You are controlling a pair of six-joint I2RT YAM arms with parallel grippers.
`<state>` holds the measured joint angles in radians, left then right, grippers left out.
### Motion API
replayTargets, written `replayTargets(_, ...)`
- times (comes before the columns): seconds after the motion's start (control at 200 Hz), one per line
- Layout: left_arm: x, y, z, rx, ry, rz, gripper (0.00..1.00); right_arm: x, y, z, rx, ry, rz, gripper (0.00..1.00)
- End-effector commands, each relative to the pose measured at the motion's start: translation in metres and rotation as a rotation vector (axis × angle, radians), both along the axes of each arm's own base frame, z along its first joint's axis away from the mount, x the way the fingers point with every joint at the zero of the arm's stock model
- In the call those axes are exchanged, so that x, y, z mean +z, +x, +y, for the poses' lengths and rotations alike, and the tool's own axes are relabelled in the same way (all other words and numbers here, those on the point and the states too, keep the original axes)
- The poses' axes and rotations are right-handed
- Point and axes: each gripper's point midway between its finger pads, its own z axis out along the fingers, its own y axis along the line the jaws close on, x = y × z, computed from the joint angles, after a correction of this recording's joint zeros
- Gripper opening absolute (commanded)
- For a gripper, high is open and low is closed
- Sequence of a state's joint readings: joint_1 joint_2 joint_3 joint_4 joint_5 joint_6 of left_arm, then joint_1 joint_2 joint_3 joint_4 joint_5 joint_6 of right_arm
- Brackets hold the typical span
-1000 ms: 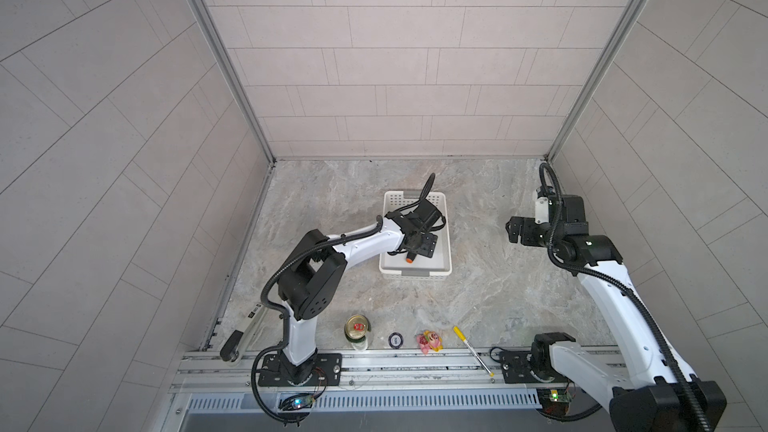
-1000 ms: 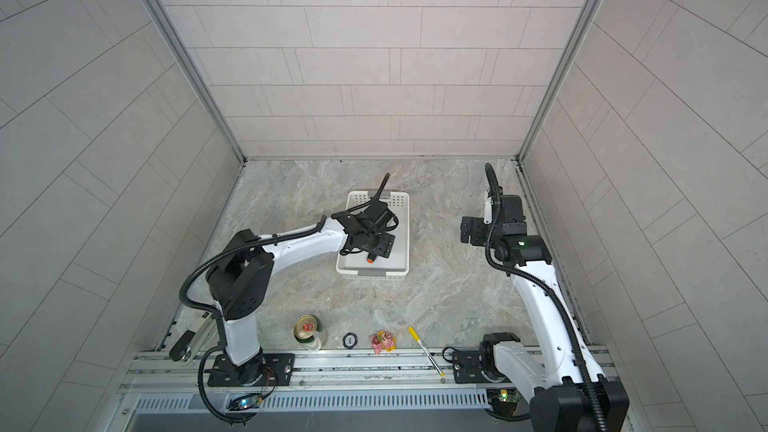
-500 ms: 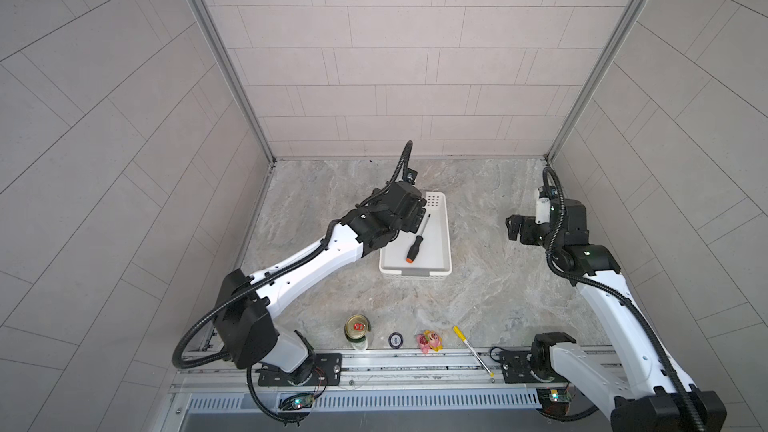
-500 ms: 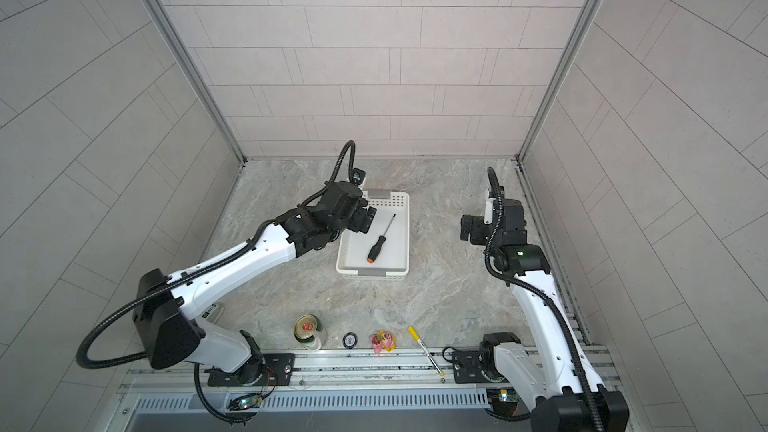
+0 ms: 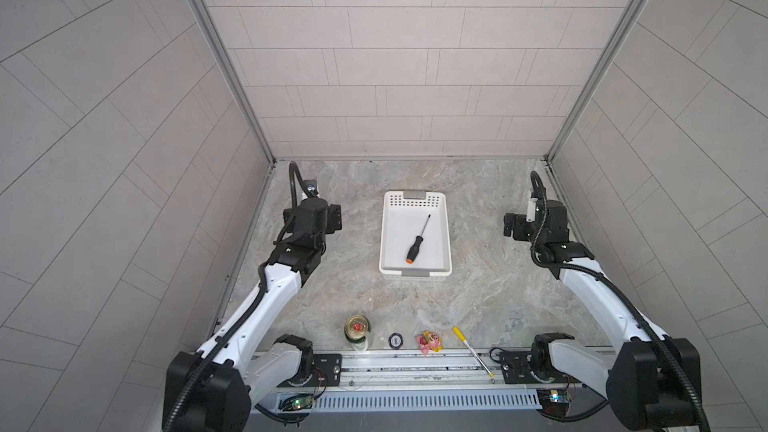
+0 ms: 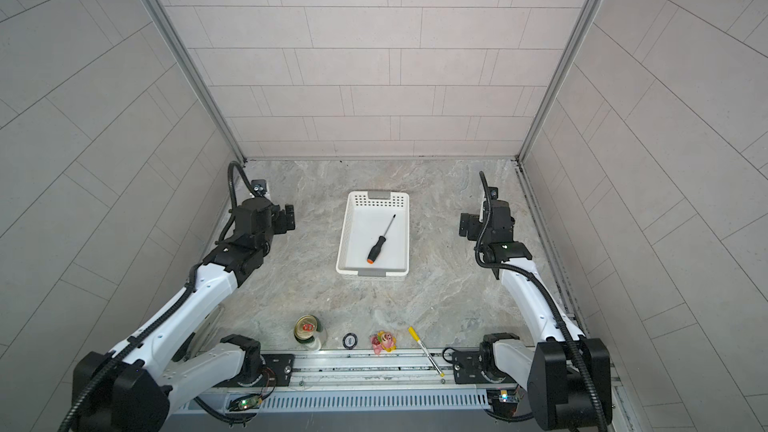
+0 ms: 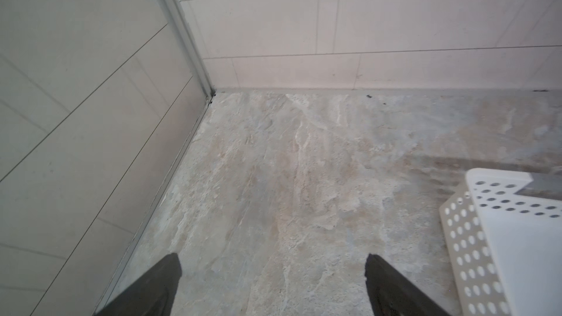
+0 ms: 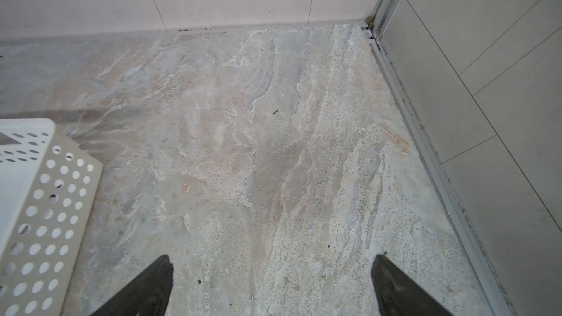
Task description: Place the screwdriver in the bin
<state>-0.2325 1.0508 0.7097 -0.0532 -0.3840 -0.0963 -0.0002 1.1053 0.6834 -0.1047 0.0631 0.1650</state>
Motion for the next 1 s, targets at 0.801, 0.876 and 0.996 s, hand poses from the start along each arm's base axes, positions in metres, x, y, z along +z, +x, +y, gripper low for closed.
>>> replayTargets(0.801, -0.121, 0.042, 0.047, 0.089, -0.053, -0.021, 1.0, -0.068, 0.043, -0.018, -0.08, -0.138, -0.117, 1.0)
replayTargets(0.876, -0.125, 0.042, 0.043, 0.058, -0.059, -0.024, 1.0, -0.071, 0.041, -0.013, -0.052, -0.132, -0.138, 1.0)
replayTargets(0.996, -0.126, 0.043, 0.042, 0.048, -0.057, -0.024, 1.0, -0.077, 0.041, -0.005, 0.0, -0.135, -0.147, 1.0)
